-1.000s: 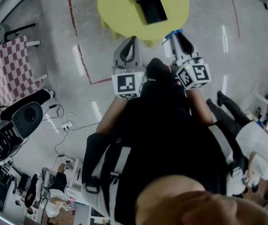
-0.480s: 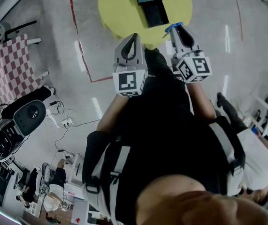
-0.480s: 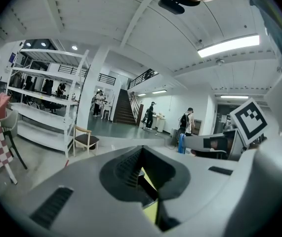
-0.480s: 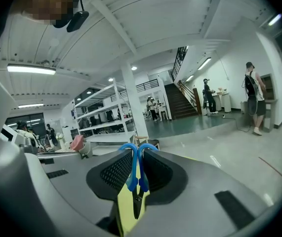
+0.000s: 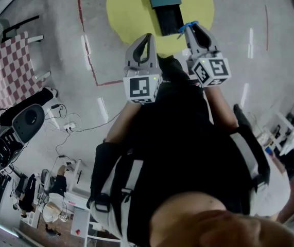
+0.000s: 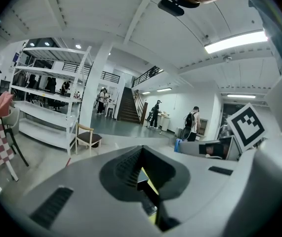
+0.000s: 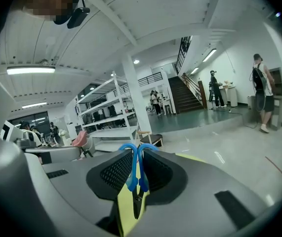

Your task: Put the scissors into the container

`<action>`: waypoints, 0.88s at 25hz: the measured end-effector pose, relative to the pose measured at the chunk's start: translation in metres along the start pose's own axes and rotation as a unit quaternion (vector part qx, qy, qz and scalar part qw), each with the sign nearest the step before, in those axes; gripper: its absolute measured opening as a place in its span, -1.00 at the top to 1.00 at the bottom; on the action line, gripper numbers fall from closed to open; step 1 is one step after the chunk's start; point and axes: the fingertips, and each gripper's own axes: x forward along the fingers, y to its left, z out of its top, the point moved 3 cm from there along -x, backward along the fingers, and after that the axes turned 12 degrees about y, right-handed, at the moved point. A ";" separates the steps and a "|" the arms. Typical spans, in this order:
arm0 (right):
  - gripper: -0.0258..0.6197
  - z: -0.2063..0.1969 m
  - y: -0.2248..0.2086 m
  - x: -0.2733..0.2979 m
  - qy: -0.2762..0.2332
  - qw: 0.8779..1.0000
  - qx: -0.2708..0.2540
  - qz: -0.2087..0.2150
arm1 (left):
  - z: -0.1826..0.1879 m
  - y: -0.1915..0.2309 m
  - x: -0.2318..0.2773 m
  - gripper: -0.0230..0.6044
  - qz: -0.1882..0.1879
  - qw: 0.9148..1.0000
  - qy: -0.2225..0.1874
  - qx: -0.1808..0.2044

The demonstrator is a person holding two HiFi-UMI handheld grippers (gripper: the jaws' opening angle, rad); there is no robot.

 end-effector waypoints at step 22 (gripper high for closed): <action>0.71 -0.062 -0.038 0.120 0.107 0.994 -0.003 0.027 | -0.006 0.038 0.066 0.94 0.047 0.998 0.023 -0.024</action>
